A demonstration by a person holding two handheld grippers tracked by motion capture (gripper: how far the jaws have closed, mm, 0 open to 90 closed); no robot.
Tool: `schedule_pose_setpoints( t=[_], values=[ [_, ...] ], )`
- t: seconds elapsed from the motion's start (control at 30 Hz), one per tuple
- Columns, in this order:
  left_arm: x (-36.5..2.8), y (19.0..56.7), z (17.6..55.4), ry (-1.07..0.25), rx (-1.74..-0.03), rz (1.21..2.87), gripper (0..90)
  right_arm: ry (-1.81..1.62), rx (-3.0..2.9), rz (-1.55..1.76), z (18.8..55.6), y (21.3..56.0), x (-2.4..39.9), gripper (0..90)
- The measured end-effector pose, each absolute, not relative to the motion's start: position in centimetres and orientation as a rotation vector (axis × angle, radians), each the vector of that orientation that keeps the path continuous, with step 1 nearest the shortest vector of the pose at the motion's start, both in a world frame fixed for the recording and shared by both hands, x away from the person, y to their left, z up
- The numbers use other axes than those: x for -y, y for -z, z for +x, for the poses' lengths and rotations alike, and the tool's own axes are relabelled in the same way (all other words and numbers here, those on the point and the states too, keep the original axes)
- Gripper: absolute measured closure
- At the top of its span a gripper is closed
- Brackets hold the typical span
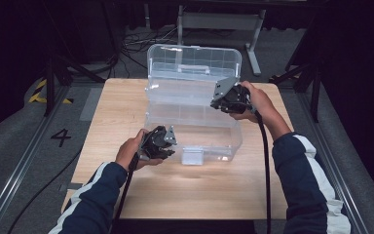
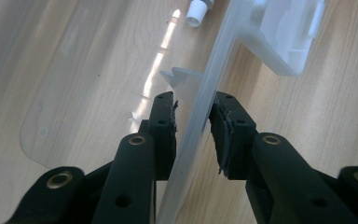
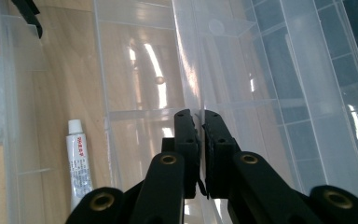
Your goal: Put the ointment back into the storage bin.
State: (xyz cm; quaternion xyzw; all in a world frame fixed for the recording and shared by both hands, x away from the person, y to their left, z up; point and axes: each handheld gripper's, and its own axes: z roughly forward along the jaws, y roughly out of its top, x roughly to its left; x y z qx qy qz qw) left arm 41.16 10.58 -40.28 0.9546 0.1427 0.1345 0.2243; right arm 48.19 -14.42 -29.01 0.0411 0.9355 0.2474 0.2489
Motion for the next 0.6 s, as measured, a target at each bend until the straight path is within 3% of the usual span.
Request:
schedule_pose_setpoints(
  t=[0.6],
  values=[
    [-10.6,40.4,40.9,-0.404,-0.385,2.618,69.5,-0.688,-2.557,0.088,46.5,29.5,14.7,85.9]
  ],
)
